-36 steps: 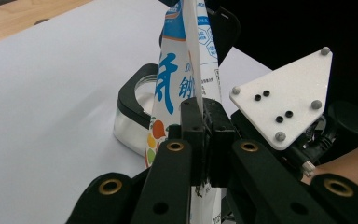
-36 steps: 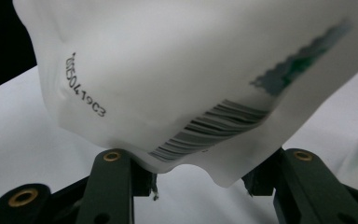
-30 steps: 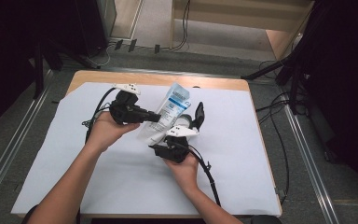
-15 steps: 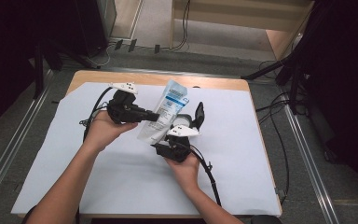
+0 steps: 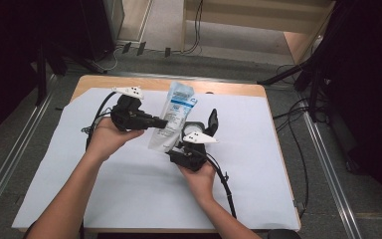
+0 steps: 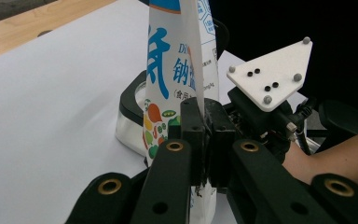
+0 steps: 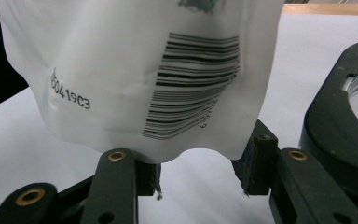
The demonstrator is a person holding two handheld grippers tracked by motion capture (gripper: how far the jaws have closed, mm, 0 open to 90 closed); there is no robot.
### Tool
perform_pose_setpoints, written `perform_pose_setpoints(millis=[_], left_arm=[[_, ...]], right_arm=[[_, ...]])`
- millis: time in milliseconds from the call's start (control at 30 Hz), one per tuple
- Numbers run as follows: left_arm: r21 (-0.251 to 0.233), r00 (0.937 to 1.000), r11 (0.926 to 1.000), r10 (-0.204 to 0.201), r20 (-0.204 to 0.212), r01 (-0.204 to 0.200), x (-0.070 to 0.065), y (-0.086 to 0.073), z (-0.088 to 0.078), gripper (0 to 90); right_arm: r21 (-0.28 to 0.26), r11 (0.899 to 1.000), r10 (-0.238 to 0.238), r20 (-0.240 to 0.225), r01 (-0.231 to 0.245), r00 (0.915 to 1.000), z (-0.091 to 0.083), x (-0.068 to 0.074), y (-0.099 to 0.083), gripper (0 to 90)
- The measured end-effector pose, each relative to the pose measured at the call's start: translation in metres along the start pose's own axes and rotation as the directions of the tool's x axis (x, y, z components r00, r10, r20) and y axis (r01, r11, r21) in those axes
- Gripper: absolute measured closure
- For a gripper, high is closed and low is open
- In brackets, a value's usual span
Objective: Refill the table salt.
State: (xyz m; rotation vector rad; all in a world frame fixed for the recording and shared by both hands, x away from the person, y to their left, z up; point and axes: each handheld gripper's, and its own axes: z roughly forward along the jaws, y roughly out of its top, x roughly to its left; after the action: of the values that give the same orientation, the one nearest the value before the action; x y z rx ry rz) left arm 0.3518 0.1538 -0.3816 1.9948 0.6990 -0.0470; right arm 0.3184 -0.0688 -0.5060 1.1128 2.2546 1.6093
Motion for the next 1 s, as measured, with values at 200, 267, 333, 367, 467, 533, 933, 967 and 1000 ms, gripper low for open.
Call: perform_pose_setpoints(millis=[200, 267, 333, 367, 467, 533, 933, 967, 1000], left_arm=[[0.005, 1.0000, 1.0000, -0.002, -0.002, 0.002, 0.0007, -0.0005, -0.0026, 89.4], [0.006, 1.0000, 1.0000, -0.002, 0.000, 0.002, 0.0008, -0.0008, -0.0032, 89.4], [0.005, 1.0000, 1.0000, -0.001, -0.001, 0.001, 0.0009, -0.0010, -0.0038, 89.4], [0.006, 1.0000, 1.0000, 0.000, 0.000, 0.000, 0.0009, -0.0011, -0.0041, 89.5], [0.007, 1.0000, 1.0000, 0.001, 0.003, -0.001, 0.0006, -0.0014, -0.0047, 89.5], [0.007, 1.0000, 1.0000, 0.001, 0.006, -0.001, 0.0005, -0.0016, -0.0052, 89.6], [-0.001, 0.9999, 1.0000, -0.001, 0.016, 0.001, -0.0004, -0.0018, -0.0086, 90.0], [-0.004, 0.9999, 1.0000, -0.001, 0.015, 0.001, -0.0008, -0.0017, -0.0090, 90.0], [-0.010, 0.9998, 0.9999, -0.003, 0.020, 0.003, -0.0010, -0.0017, -0.0095, 90.0]], right_arm=[[0.000, 1.000, 0.009, -0.006, -0.009, 0.9999, -0.0006, -0.0011, 0.0008, 59.1], [-0.002, 1.000, 0.011, -0.008, -0.011, 0.9999, -0.0007, -0.0014, 0.0010, 59.4], [-0.003, 1.000, 0.012, -0.008, -0.012, 0.9999, -0.0009, -0.0017, 0.0012, 59.5], [-0.003, 1.000, 0.013, -0.008, -0.013, 0.9999, -0.0010, -0.0018, 0.0013, 59.6], [-0.003, 1.000, 0.015, -0.012, -0.015, 0.9998, -0.0008, -0.0021, 0.0015, 59.6], [-0.001, 1.000, 0.014, -0.013, -0.014, 0.9998, -0.0008, -0.0024, 0.0016, 59.6], [0.002, 1.000, 0.018, -0.030, -0.018, 0.9994, -0.0005, 0.0008, 0.0018, 58.6], [0.002, 1.000, 0.018, -0.032, -0.018, 0.9993, -0.0007, 0.0007, 0.0020, 58.4], [-0.001, 1.000, 0.019, -0.033, -0.019, 0.9993, -0.0011, 0.0007, 0.0023, 58.3]])
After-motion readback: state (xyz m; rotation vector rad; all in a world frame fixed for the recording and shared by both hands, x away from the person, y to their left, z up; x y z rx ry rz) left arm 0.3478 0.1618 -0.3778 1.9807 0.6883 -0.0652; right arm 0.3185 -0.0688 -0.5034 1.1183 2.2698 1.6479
